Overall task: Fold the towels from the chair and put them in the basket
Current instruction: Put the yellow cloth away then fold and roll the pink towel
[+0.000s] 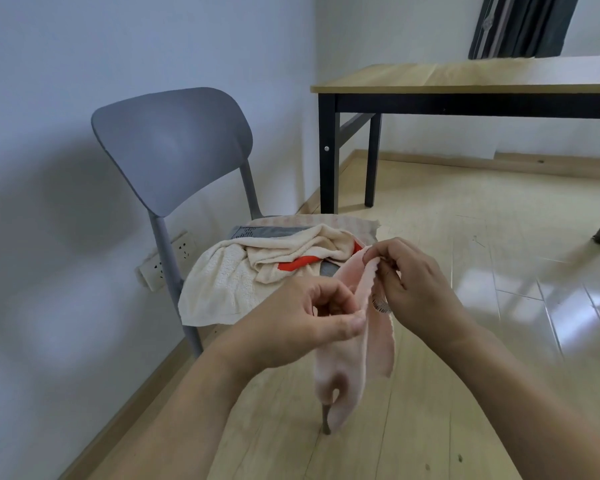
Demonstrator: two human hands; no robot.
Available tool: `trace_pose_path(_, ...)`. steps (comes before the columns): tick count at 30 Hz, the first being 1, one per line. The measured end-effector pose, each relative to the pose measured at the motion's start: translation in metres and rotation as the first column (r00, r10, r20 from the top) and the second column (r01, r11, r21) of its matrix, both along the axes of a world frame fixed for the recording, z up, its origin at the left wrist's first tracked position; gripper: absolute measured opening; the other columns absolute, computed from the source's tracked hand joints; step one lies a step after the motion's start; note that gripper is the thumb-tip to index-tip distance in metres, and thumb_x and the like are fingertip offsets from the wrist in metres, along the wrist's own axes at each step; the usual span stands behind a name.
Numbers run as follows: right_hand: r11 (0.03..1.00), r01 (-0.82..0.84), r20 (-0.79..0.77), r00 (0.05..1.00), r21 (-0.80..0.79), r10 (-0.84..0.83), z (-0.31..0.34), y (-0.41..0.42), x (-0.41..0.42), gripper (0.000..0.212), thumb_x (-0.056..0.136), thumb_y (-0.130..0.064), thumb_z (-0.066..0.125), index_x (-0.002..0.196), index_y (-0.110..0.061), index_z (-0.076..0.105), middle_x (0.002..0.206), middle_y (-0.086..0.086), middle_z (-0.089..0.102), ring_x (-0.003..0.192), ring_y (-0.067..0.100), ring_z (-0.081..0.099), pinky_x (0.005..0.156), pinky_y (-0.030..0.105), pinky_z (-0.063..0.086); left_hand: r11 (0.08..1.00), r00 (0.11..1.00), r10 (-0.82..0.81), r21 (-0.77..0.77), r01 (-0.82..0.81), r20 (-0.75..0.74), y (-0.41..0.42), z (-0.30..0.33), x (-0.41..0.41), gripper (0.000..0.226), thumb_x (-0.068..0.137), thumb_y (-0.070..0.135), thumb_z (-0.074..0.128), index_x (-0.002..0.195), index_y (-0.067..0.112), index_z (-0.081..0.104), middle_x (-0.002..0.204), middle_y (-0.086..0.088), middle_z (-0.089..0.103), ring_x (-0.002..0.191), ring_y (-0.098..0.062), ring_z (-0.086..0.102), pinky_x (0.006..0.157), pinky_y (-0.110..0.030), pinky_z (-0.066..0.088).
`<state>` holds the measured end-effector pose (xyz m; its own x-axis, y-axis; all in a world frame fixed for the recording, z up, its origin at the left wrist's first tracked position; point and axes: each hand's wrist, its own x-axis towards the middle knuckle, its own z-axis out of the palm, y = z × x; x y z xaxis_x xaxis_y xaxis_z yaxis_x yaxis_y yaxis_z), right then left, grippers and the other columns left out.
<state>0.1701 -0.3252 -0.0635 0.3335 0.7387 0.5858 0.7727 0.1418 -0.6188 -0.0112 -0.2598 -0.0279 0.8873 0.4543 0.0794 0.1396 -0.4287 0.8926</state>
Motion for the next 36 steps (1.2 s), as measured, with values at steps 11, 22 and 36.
trace_pose_path(11,0.997,0.075,0.036,0.996,0.028,-0.076,0.009,-0.008,0.005,0.018,0.089,0.007,0.052,0.091,-0.005,0.066,0.085,0.000,0.063,0.077,0.014,0.060,0.068,0.009,0.045,0.983,0.993,-0.086,0.158,0.098,-0.077,-0.018,0.006,0.010,0.032,0.087,0.014,0.064,0.065,-0.005,0.050,0.086,-0.003,0.053,0.093,-0.005,0.045,0.084,-0.009,0.034)
trace_pose_path(22,0.976,0.216,-0.017,0.976,-0.035,-0.216,0.012,-0.017,0.031,0.022,0.090,0.005,0.049,0.092,-0.007,0.067,0.085,0.000,0.064,0.078,0.012,0.058,0.065,0.002,0.042,0.766,0.850,0.365,0.642,-0.042,-0.380,-0.020,0.007,0.007,0.020,0.096,0.033,0.038,0.105,0.050,0.043,0.094,0.007,0.037,0.087,-0.008,0.011,0.091,-0.034,0.020)
trace_pose_path(36,0.995,0.017,-0.165,0.986,-0.099,-0.034,0.036,-0.023,0.021,0.021,0.087,-0.003,0.063,0.090,-0.023,0.068,0.071,-0.005,0.070,0.065,0.005,0.065,0.067,0.014,0.051,0.120,0.610,0.721,0.807,-0.578,0.329,0.014,-0.003,-0.001,0.013,0.085,0.012,0.061,0.085,0.020,0.071,0.086,0.005,0.071,0.095,-0.024,0.034,0.086,-0.050,0.038)
